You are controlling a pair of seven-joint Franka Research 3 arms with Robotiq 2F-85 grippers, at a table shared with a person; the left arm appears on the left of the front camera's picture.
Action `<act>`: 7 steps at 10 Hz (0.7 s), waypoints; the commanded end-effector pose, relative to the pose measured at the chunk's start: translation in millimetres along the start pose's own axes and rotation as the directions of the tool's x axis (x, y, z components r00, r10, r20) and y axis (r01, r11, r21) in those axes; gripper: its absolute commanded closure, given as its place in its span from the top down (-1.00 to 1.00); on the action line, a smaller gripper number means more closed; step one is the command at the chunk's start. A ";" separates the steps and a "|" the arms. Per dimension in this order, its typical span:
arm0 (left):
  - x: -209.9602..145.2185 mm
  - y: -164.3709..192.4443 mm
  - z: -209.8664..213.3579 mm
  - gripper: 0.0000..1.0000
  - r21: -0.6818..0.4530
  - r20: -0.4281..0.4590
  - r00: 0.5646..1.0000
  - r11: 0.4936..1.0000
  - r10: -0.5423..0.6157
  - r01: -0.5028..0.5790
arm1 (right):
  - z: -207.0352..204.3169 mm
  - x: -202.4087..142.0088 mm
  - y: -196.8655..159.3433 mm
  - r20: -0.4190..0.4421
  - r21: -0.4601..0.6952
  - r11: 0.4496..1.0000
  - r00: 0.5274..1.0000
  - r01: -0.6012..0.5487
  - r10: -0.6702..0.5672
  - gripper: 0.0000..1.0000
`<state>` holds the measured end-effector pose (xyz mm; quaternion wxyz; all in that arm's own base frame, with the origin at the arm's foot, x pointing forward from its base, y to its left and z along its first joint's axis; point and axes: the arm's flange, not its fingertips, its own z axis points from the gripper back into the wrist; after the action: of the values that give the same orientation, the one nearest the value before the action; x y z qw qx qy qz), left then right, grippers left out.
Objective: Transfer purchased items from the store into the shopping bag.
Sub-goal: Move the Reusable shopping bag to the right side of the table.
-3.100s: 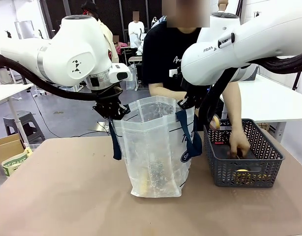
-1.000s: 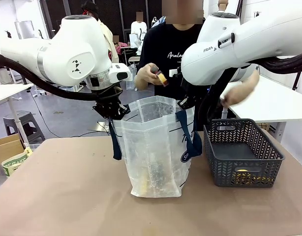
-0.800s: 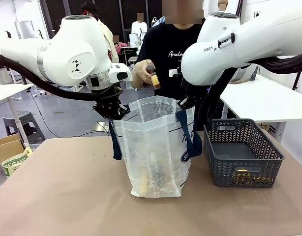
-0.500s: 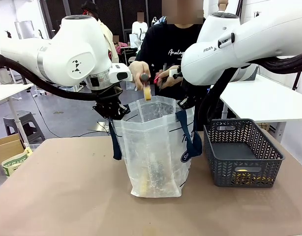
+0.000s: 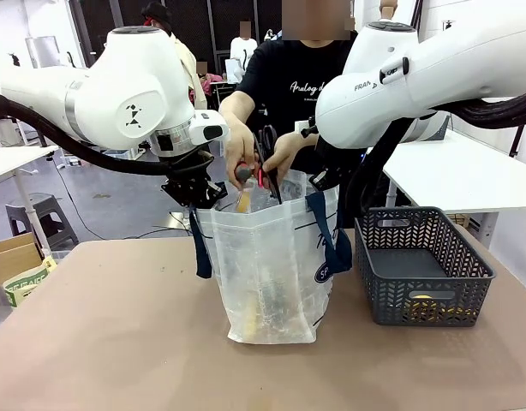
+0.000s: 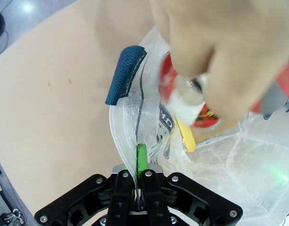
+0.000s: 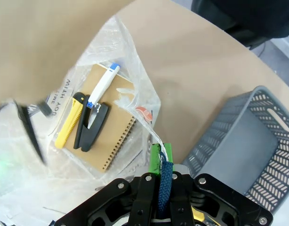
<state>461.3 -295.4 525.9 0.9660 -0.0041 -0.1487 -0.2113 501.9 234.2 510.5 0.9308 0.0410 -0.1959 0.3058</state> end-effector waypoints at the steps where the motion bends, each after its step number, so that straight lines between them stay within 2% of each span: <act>1: -0.3 1.1 -0.1 -1.00 0.001 0.000 1.000 1.000 0.002 -0.002 | -0.6 -0.6 -0.9 -0.001 0.000 1.000 1.000 0.002 -0.002 -1.00; 7: -0.3 1.1 -0.1 -1.00 0.001 0.000 1.000 1.000 0.002 -0.002 | -0.6 -0.6 -0.9 -0.001 0.000 1.000 1.000 0.002 -0.002 -1.00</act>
<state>461.3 -295.5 525.7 0.9660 -0.0041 -0.1485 -0.2114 502.0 234.3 510.3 0.9309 0.0411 -0.1955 0.3059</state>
